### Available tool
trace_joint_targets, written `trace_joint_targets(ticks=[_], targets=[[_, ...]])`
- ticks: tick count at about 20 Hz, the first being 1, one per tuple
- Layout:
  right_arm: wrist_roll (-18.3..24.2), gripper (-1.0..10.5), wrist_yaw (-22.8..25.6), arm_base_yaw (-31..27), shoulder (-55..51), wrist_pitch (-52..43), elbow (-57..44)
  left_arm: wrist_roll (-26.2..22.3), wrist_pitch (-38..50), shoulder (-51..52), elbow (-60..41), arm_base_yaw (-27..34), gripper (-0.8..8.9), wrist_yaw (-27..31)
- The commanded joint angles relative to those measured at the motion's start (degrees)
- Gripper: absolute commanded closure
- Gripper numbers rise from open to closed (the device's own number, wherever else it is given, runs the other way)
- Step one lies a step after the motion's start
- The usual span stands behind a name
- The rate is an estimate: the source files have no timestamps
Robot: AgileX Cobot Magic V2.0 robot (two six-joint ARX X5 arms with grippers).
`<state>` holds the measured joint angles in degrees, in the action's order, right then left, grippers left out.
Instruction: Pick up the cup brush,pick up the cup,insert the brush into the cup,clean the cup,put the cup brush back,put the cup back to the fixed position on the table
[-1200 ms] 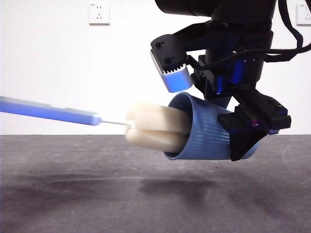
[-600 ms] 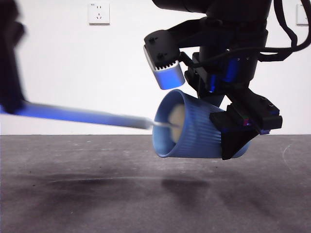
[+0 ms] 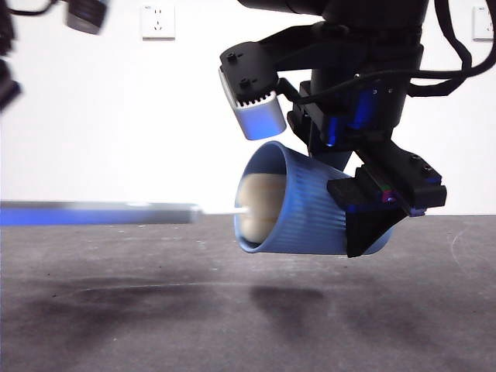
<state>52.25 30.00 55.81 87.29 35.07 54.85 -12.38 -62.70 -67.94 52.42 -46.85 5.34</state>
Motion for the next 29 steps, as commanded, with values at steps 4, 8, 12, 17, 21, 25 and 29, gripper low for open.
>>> trace_joint_targets(ticks=[4, 8, 12, 17, 21, 25, 29], targets=[[-2.3, 9.6, 0.1, 0.0, 0.4, 0.2, 0.1, 3.5, -7.4, 10.6, -0.2, 3.5, 8.22, 1.2], [-10.5, 9.6, 0.2, 0.0, 0.3, 0.1, 0.1, 6.9, -11.7, 18.6, -0.2, 7.3, 8.22, 2.2], [-26.2, 9.6, 0.1, -0.2, -0.9, -0.2, 0.1, 14.8, -9.0, 23.3, -0.3, 8.0, 8.22, 2.7], [-48.8, 9.6, -5.0, -0.3, -8.3, -0.4, 0.1, 28.8, 5.4, 22.9, -4.4, 8.0, 8.22, 8.9], [-55.6, 9.6, -10.7, -0.3, -17.3, -3.2, 0.1, 38.1, 19.4, 19.6, -12.7, 9.0, 8.22, 11.7], [-57.0, 9.6, -16.0, -0.3, -24.2, -6.2, 0.1, 41.9, 35.3, 10.6, -15.1, 9.1, 8.22, 10.7], [-57.0, 9.6, -16.9, -0.3, -28.0, -5.8, 0.1, 44.3, 42.3, -0.7, -15.1, 9.1, 8.22, 9.7]])
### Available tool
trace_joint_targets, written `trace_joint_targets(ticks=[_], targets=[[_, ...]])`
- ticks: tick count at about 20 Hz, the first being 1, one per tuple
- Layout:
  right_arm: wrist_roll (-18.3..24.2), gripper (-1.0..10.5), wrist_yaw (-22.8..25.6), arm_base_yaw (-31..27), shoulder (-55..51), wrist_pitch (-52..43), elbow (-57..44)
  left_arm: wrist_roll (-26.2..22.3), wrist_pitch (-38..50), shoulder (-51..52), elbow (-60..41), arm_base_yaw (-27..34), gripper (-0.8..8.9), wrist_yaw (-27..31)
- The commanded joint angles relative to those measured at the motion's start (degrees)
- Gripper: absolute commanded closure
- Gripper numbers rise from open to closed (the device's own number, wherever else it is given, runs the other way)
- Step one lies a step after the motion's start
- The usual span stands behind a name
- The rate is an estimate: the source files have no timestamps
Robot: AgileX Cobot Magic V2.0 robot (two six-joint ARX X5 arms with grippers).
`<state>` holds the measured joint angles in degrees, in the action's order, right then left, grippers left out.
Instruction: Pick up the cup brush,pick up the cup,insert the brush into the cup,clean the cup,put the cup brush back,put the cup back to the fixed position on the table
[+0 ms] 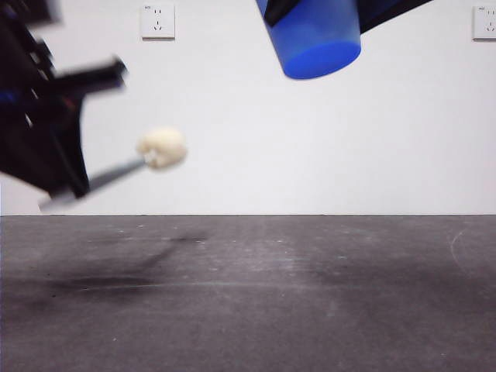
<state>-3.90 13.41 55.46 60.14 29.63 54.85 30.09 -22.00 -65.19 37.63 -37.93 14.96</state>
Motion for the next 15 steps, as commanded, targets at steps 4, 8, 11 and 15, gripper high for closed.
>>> trace_joint_targets(ticks=[4, 8, 11, 15], targets=[[-0.9, 9.6, -1.5, 0.0, -3.3, 0.9, 0.1, 3.7, 7.5, -11.4, -0.3, 0.2, 8.22, -0.1], [-1.3, 9.6, -1.5, 0.0, -3.7, 1.3, 0.1, 3.8, 10.6, -16.4, -0.3, 0.2, 8.22, 0.1], [-1.5, 9.6, -1.5, 0.0, -3.7, 1.4, 0.1, 3.8, 11.3, -19.6, -0.3, 0.2, 8.22, 0.0], [-1.7, 9.6, -1.5, 0.0, -3.7, 1.4, 0.1, 3.8, 12.5, -20.5, -0.3, 0.2, 8.22, 0.0]])
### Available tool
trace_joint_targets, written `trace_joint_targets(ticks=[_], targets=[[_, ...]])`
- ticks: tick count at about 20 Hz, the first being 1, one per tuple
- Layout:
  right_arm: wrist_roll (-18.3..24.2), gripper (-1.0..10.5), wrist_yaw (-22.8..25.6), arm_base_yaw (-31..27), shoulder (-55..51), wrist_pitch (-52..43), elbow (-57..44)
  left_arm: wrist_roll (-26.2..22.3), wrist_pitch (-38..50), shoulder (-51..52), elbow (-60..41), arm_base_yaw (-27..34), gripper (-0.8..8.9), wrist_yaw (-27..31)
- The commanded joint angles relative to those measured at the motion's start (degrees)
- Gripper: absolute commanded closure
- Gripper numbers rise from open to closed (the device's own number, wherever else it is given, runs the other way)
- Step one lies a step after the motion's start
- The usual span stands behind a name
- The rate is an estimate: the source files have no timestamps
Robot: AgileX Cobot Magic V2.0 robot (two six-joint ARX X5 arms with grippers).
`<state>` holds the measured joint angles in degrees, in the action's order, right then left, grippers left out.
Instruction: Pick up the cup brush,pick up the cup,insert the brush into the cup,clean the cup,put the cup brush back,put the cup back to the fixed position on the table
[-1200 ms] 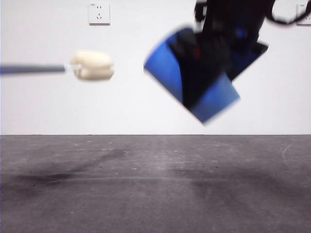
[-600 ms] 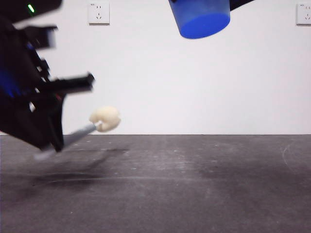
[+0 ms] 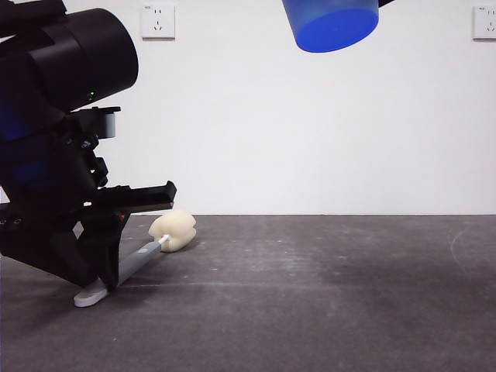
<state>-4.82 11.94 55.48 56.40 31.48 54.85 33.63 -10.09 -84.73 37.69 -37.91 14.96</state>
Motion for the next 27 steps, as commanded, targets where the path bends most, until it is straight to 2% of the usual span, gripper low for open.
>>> trace_joint_targets(ticks=[1, 3, 5, 6, 7, 12, 15, 17, 21, 27], targets=[[-1.0, 9.6, -0.1, 0.0, 0.0, -0.5, 0.1, 0.3, 0.7, -0.9, -0.4, 0.2, 8.21, -0.2], [-1.7, 9.6, -0.1, 0.0, 0.0, -0.5, 0.1, 0.9, 0.6, -0.9, -0.4, 0.2, 7.55, -1.8], [-1.9, 9.6, -0.1, 0.0, 0.0, -0.5, 0.1, 0.9, 0.6, -0.9, -0.4, 0.2, 5.52, -3.1], [-2.3, 9.6, 0.0, 0.0, 0.0, -0.5, 0.1, 0.9, 0.6, -0.9, -0.4, 0.2, 4.81, -3.2], [-2.4, 9.6, -0.1, 0.0, 0.0, -0.5, 0.1, 0.9, 0.6, -0.9, -0.4, 0.2, 4.63, -3.6], [-2.5, 9.6, 0.0, 0.0, 0.0, -0.5, 0.1, 0.4, -1.6, -0.8, 0.3, 0.2, 4.63, -5.0], [-1.0, 9.6, 0.2, 0.0, 0.7, -2.9, 0.0, -2.3, -3.9, 1.2, 1.1, 0.2, 4.63, -5.0], [-0.1, 9.6, 0.3, -0.5, 2.0, -7.0, -0.2, -2.6, -5.4, 4.4, 1.1, 0.1, 4.63, -4.9], [2.2, 9.6, 0.5, -2.7, 7.1, -16.4, -3.7, -6.5, -9.0, 15.1, 1.1, 0.1, 4.63, -4.9], [3.0, 9.6, 0.4, -7.3, 17.4, -39.2, -14.6, -8.2, -16.8, 35.0, 1.1, 0.0, 4.63, -6.2]])
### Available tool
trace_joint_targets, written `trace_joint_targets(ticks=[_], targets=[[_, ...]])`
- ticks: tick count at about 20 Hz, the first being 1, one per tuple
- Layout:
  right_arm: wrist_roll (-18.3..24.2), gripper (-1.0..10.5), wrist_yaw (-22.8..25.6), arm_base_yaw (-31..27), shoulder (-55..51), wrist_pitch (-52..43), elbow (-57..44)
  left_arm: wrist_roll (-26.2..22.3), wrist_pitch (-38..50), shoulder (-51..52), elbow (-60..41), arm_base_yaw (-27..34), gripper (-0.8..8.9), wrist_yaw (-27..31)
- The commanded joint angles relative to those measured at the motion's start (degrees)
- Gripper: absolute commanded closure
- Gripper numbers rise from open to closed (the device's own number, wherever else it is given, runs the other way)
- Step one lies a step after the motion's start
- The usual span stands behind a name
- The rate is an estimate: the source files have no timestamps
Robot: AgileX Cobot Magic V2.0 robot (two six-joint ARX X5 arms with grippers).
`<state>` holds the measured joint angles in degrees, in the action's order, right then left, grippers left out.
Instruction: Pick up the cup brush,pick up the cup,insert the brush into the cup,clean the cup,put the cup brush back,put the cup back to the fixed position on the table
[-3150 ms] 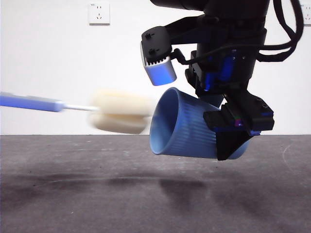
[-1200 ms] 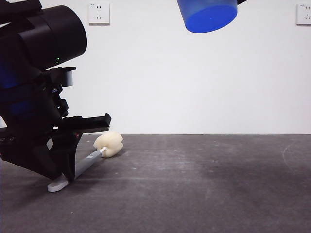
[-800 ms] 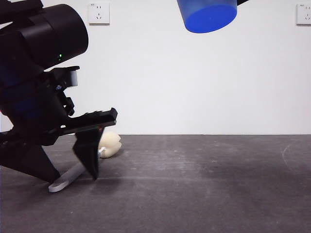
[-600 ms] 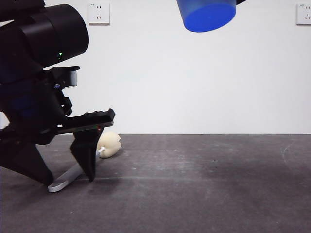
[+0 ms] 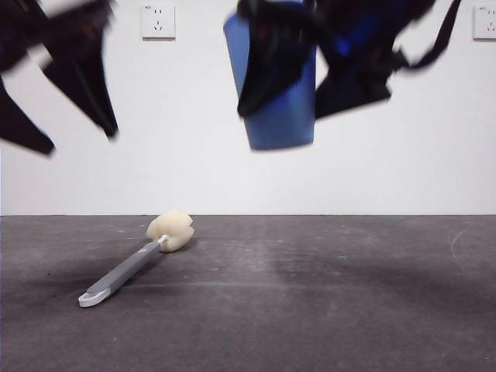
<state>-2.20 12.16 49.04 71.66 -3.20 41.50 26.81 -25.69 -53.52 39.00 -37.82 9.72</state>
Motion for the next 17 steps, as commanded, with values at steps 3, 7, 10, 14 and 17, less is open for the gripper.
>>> trace_joint_targets(ticks=[3, 7, 10, 14, 17], targets=[[0.7, 9.6, -0.3, -3.5, 10.0, -11.2, -1.5, -1.4, -4.4, 11.8, -0.2, -0.1, 4.63, -3.5], [0.0, 9.6, -1.9, -6.7, 20.7, -20.9, -1.5, -1.4, -10.4, 17.9, -0.2, -0.1, 4.63, -4.1], [-0.5, 9.6, -3.3, -8.5, 26.1, -25.3, -1.5, -1.4, -13.0, 19.2, -0.2, -0.1, 4.63, -4.0], [-0.8, 9.6, -6.4, -10.7, 29.3, -29.0, -1.5, -1.4, -13.0, 19.2, -0.2, -0.1, 4.63, -3.9], [-0.8, 9.6, -7.8, -12.0, 31.6, -29.4, -1.5, -1.4, -13.0, 19.2, -0.2, -0.1, 4.63, -3.9]])
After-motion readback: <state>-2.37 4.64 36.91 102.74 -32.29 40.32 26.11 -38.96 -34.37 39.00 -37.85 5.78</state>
